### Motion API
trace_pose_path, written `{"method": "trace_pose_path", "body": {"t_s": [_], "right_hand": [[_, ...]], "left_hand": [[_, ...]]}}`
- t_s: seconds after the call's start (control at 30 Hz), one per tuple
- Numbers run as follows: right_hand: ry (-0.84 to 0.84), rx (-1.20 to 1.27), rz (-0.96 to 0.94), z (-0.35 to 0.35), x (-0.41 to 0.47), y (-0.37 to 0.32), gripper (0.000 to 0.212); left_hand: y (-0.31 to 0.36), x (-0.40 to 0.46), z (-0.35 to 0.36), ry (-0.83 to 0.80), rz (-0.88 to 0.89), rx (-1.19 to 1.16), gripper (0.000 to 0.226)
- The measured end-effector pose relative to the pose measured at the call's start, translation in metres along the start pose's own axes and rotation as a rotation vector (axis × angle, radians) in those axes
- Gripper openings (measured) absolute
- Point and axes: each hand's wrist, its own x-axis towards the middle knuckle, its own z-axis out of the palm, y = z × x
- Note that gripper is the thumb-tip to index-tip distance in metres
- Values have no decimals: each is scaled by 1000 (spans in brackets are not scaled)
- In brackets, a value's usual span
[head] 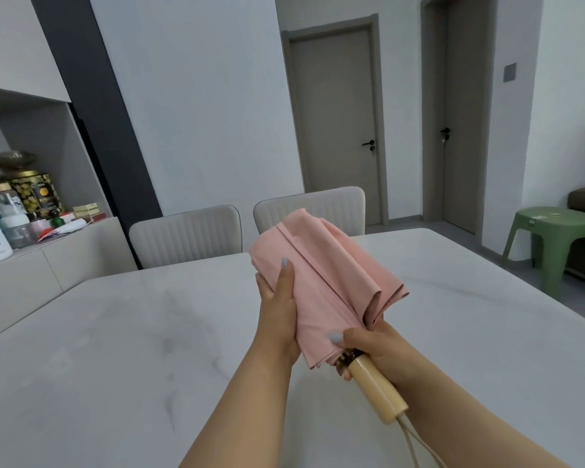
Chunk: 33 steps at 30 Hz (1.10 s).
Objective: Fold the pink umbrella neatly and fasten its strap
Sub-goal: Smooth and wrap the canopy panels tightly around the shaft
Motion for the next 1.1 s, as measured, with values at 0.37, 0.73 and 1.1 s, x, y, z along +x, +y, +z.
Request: {"method": "trace_pose_path", "body": {"t_s": [0.37,0.73,1.1], "right_hand": [[-84,334,165,-12,-6,11,47],[-73,354,197,-18,-1,16,63],[54,156,45,-14,-8,12,58]], "left_hand": [[-11,6,-7,-142,-27,50,64],[-30,-9,-34,-570,-244,78,94],[-9,-5,-42,-473,-255,207,75]]}}
